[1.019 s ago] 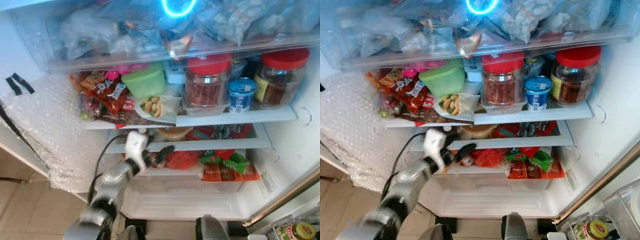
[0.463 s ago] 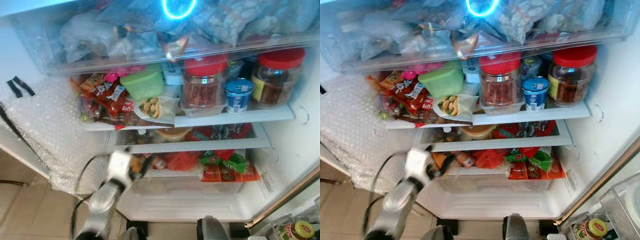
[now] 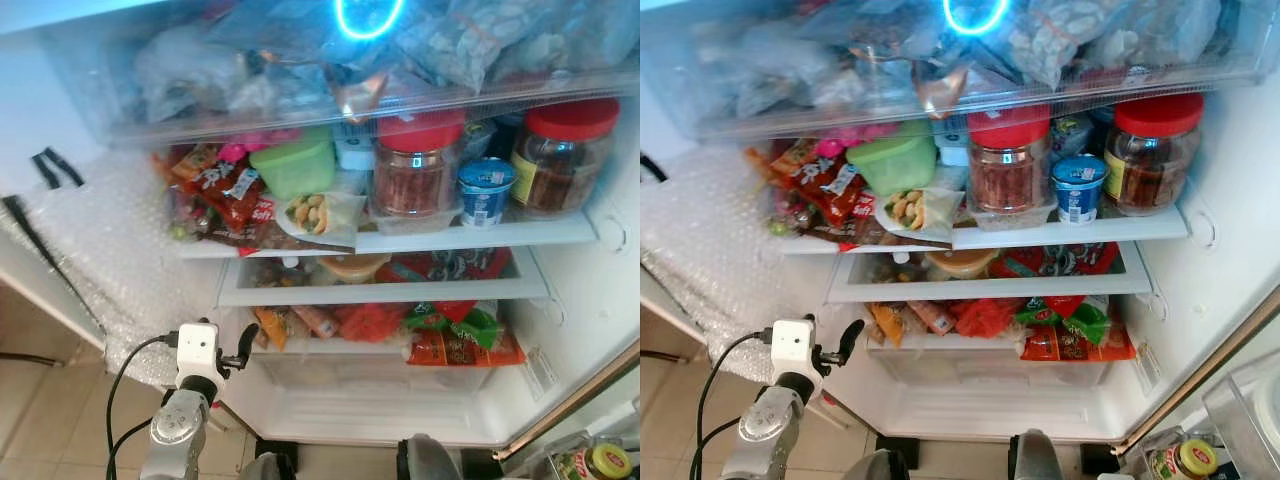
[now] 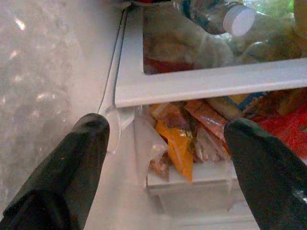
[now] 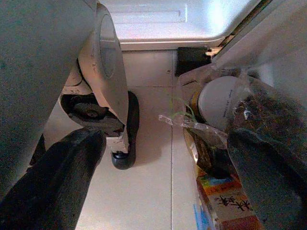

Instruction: Restocking fridge

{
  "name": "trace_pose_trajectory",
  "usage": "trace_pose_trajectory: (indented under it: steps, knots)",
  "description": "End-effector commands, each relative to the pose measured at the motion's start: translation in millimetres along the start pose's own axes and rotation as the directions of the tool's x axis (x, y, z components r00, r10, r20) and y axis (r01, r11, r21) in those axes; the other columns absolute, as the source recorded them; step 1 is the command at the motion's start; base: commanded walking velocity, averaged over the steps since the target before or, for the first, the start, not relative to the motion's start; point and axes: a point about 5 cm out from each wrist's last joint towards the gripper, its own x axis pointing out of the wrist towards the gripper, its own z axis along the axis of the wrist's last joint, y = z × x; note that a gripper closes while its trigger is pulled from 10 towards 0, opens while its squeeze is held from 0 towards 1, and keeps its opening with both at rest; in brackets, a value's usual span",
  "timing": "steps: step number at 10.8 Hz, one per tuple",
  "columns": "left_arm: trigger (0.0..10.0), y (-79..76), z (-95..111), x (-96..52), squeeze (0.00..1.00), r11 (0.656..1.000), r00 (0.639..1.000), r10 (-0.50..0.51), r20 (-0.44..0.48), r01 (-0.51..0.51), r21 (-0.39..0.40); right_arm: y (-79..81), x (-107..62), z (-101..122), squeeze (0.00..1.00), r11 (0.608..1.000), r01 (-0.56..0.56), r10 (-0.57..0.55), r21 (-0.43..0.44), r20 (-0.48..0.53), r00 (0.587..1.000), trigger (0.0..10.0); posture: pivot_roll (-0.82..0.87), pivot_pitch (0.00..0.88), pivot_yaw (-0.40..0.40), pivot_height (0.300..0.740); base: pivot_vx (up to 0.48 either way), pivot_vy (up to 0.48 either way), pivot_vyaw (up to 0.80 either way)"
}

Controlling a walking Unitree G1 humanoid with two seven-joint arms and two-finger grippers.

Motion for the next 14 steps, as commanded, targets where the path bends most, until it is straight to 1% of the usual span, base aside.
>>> trace_pose_trajectory:
  steps: [1,4,5,6,7,8,9,10,12,14]
  knots:
    - [10.0,3.7,-8,-3.4,0.00,1.000,0.999,0.010,-0.047,-0.009,0.013,6.8,-0.7,-7,0.00,1.000,-0.015,0.015,0.017,-0.020,1.000,10.0,-0.24,0.027,0.163,0.646,-0.285,0.000,0.00]
    - [10.0,3.3,-9,-2.8,0.00,1.000,0.998,0.010,-0.058,-0.009,0.011,6.4,-0.8,-7,0.00,1.000,-0.013,0.013,0.015,-0.022,1.000,10.0,-0.24,0.021,0.164,0.646,-0.285,0.000,0.00]
    - [10.0,4.5,-12,-4.1,0.00,1.000,0.997,0.020,-0.071,-0.020,0.000,6.2,-0.8,-7,0.00,1.000,-0.013,0.014,0.014,-0.023,1.000,10.0,-0.24,0.018,0.165,0.646,-0.277,0.000,0.00]
    - [10.0,8.7,-15,-4.6,0.00,0.998,0.995,0.048,-0.088,-0.050,-0.023,6.0,-0.8,-7,0.00,1.000,-0.013,0.014,0.014,-0.023,1.000,10.0,-0.25,0.009,0.166,0.646,0.000,0.000,0.00]
    - [10.0,20.5,-22,-5.1,0.00,0.990,0.982,0.113,-0.150,-0.123,-0.063,6.1,-0.7,-7,0.00,1.000,-0.014,0.014,0.013,-0.023,1.000,10.0,-0.25,0.000,0.167,0.646,0.000,0.000,0.00]
    - [10.0,24.7,-26,-6.0,0.00,0.986,0.974,0.136,-0.180,-0.150,-0.068,6.1,-0.7,-6,0.00,1.000,-0.014,0.014,0.013,-0.022,1.000,10.0,-0.25,0.000,0.168,0.646,0.000,0.000,0.00]
    - [10.0,42.4,-43,-16.2,0.00,0.968,0.926,0.221,-0.306,-0.246,-0.045,6.5,-0.5,-6,0.00,1.000,-0.016,0.017,0.012,-0.022,1.000,10.0,-0.25,0.000,0.170,0.646,0.000,0.000,0.00]
    - [10.0,48.6,-51,-22.7,0.00,0.961,0.904,0.248,-0.348,-0.276,-0.033,6.7,-0.4,-6,0.00,1.000,-0.017,0.017,0.011,-0.022,1.000,10.0,-0.25,0.000,0.172,0.646,0.000,0.244,0.00]
    - [10.0,57.9,-63,-35.5,0.00,0.943,0.863,0.291,-0.413,-0.331,-0.027,6.8,-0.5,-6,0.00,1.000,-0.019,0.020,0.011,-0.023,1.000,10.0,-0.26,0.000,0.174,0.646,0.000,0.480,0.00]
    - [10.0,56.3,-66,-36.3,0.00,0.943,0.857,0.291,-0.425,-0.333,-0.025,6.4,-0.4,-6,0.00,1.000,-0.020,0.020,0.010,-0.022,1.000,10.0,-0.25,0.000,0.167,0.646,0.000,0.480,0.00]
